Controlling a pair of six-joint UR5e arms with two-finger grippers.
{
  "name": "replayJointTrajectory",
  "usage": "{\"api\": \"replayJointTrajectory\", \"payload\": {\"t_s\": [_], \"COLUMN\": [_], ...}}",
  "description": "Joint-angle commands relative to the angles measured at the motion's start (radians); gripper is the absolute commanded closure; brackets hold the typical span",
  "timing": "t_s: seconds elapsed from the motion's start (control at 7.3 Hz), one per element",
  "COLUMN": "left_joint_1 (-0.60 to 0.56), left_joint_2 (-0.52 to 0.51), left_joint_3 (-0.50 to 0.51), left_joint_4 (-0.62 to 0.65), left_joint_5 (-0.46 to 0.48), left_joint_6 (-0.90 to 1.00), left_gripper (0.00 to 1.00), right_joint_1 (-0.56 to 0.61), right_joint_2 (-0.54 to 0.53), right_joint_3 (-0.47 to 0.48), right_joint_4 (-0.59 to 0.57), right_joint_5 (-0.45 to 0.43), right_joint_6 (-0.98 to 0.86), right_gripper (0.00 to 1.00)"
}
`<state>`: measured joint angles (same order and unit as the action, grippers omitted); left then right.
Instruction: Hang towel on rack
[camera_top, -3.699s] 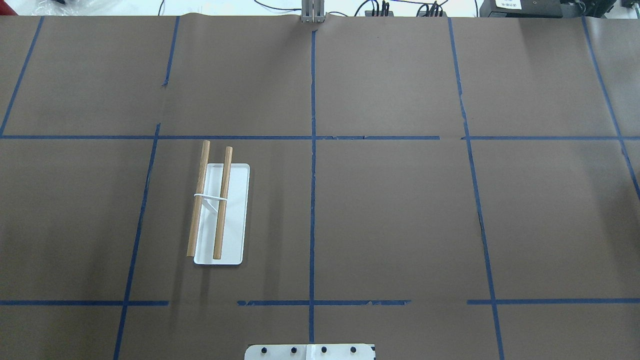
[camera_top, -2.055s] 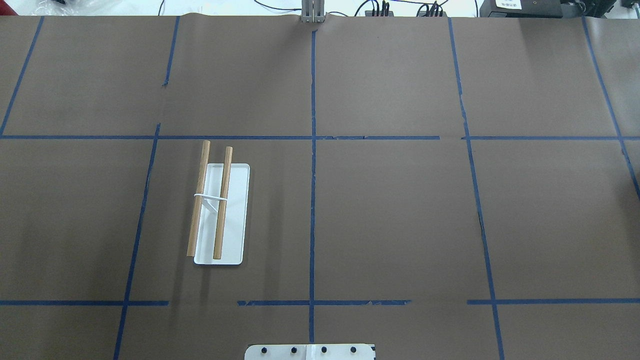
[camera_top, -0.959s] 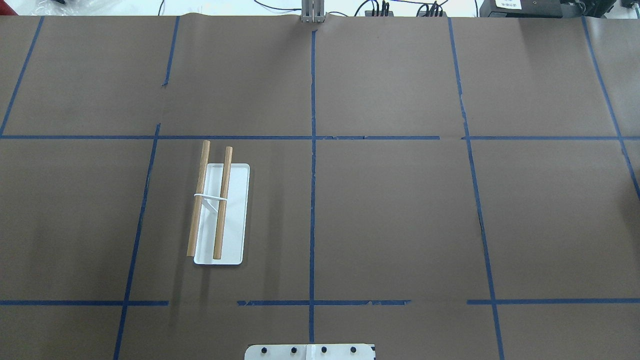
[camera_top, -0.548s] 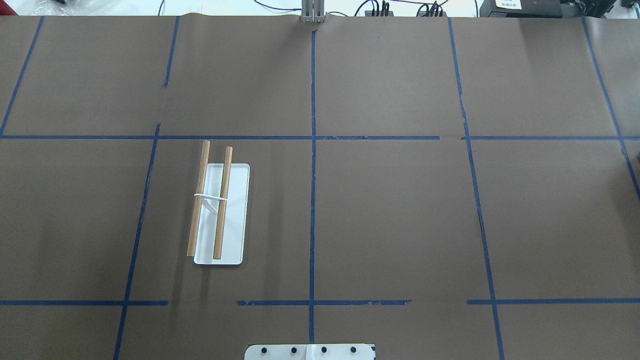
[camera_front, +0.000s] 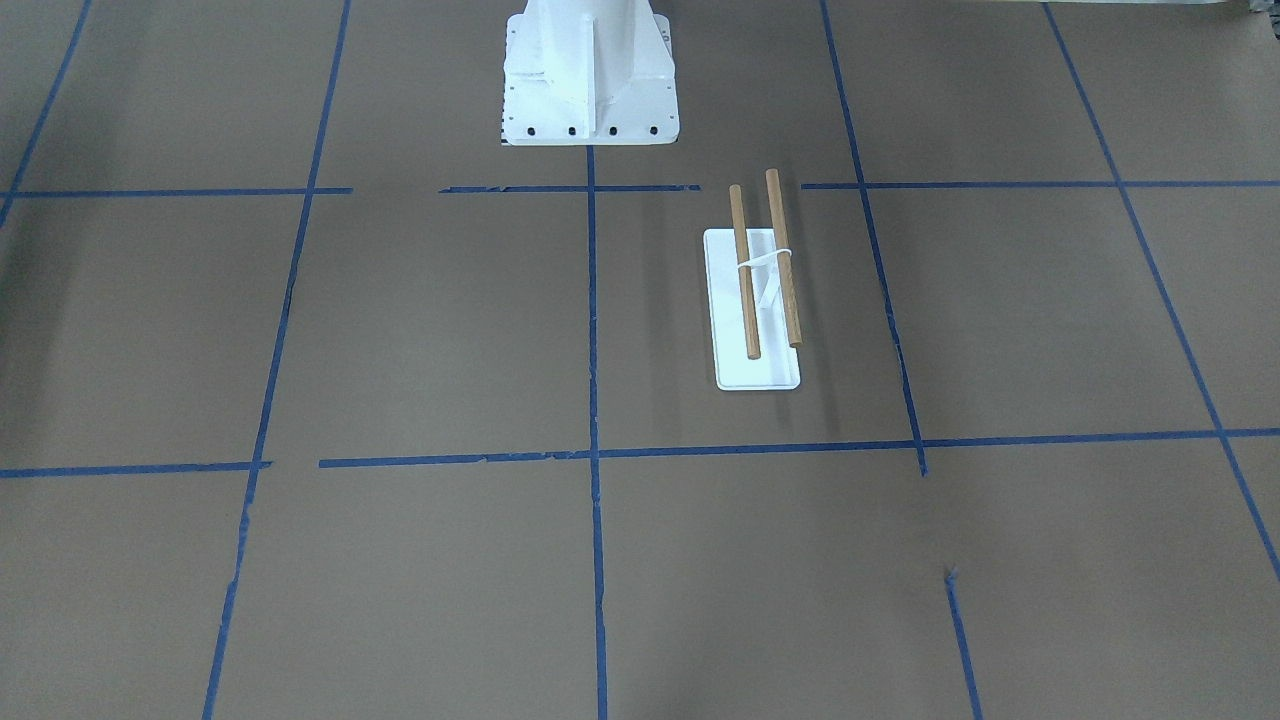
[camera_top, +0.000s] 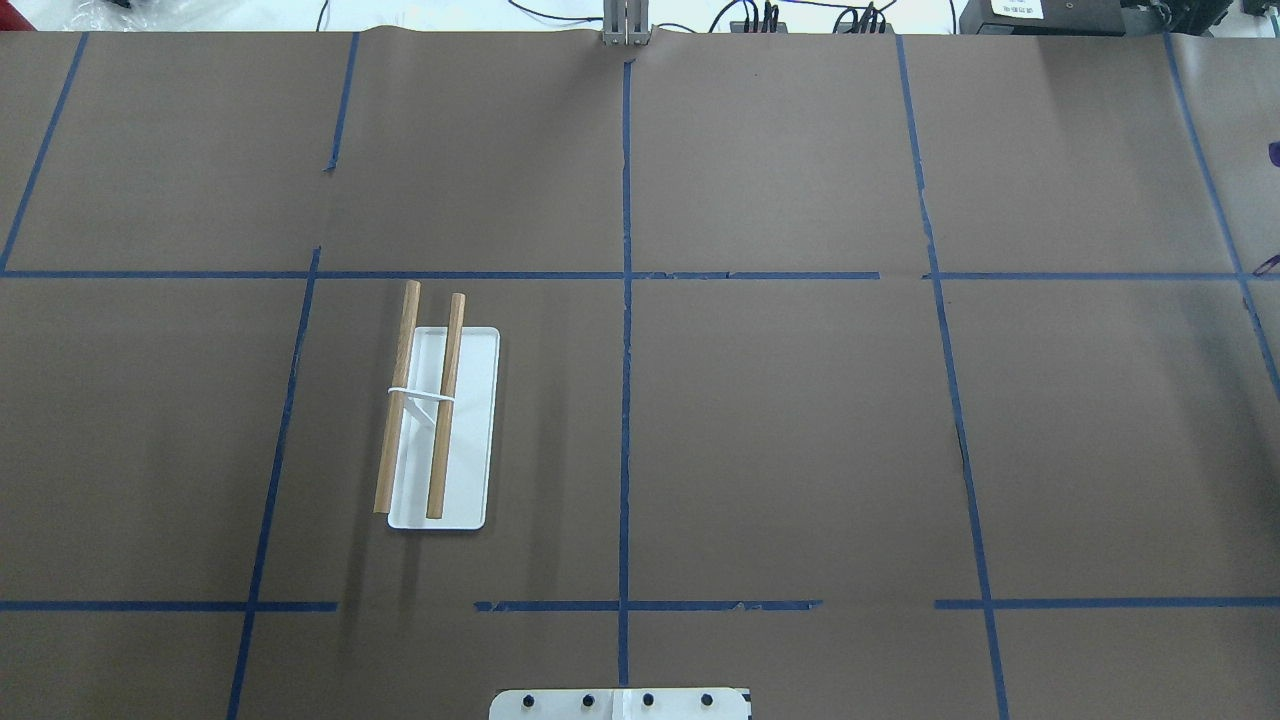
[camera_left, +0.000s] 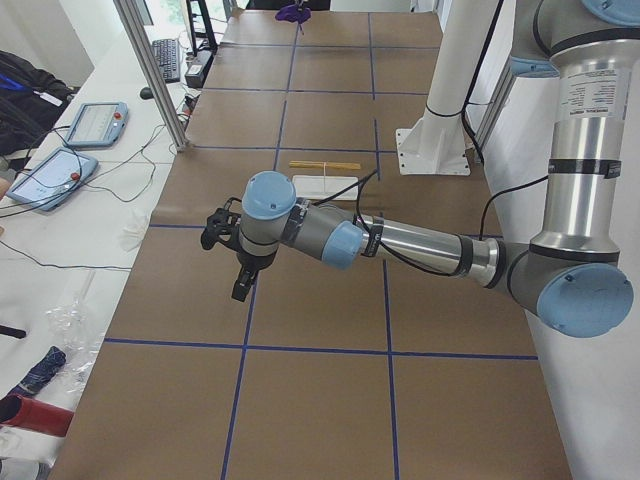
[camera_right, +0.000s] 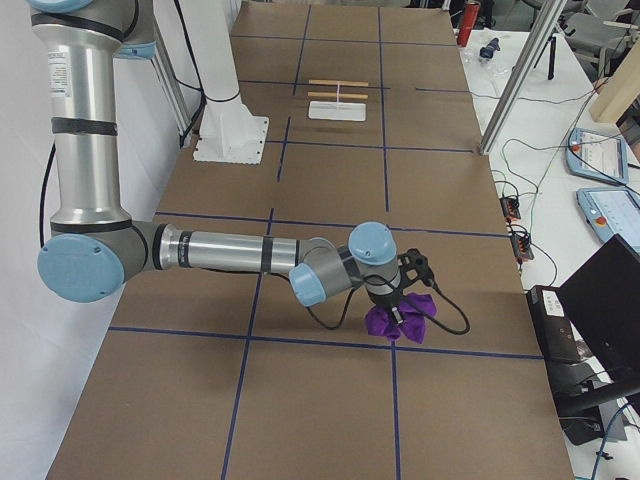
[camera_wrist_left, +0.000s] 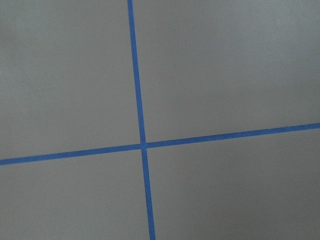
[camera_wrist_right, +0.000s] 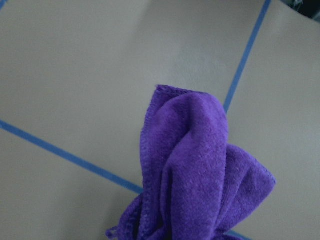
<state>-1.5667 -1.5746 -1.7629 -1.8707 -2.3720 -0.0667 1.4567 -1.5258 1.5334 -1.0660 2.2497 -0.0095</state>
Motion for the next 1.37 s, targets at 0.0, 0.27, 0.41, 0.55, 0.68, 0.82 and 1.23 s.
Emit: {"api": "replayJointTrajectory", "payload": {"t_s": [0.0, 0.27, 0.41, 0.55, 0.68, 0.82, 1.23], "left_joint_1": [0.055, 0.178, 0.253, 0.333, 0.408, 0.462, 0.584], "left_joint_2": [-0.008, -0.070, -0.090, -0.114, -0.155, -0.200, -0.371], "left_joint_3": [0.010, 0.054, 0.053, 0.054, 0.054, 0.053, 0.059], "left_joint_4": [-0.251, -0.442, -0.488, -0.545, -0.597, -0.623, -0.651], "left_joint_5": [0.005, 0.054, 0.144, 0.237, 0.337, 0.394, 0.463], "left_joint_6": [-0.122, -0.407, -0.523, -0.659, -0.823, -0.987, -1.451], "left_gripper": [0.00, 0.00, 0.00, 0.00, 0.00, 0.00, 0.00], "right_joint_1": [-0.126, -0.304, -0.411, -0.486, -0.530, -0.557, -0.732], "right_joint_2": [0.177, 0.307, 0.364, 0.398, 0.410, 0.435, 0.573], "right_joint_3": [0.011, 0.054, 0.074, 0.088, 0.117, 0.152, 0.319], "right_joint_4": [-0.020, -0.020, -0.023, -0.023, -0.023, -0.046, -0.380], "right_joint_5": [-0.053, -0.224, -0.349, -0.417, -0.444, -0.462, -0.647], "right_joint_6": [0.104, 0.333, 0.406, 0.492, 0.525, 0.561, 0.583], "right_gripper": [1.00, 1.00, 1.00, 1.00, 1.00, 1.00, 1.00]}}
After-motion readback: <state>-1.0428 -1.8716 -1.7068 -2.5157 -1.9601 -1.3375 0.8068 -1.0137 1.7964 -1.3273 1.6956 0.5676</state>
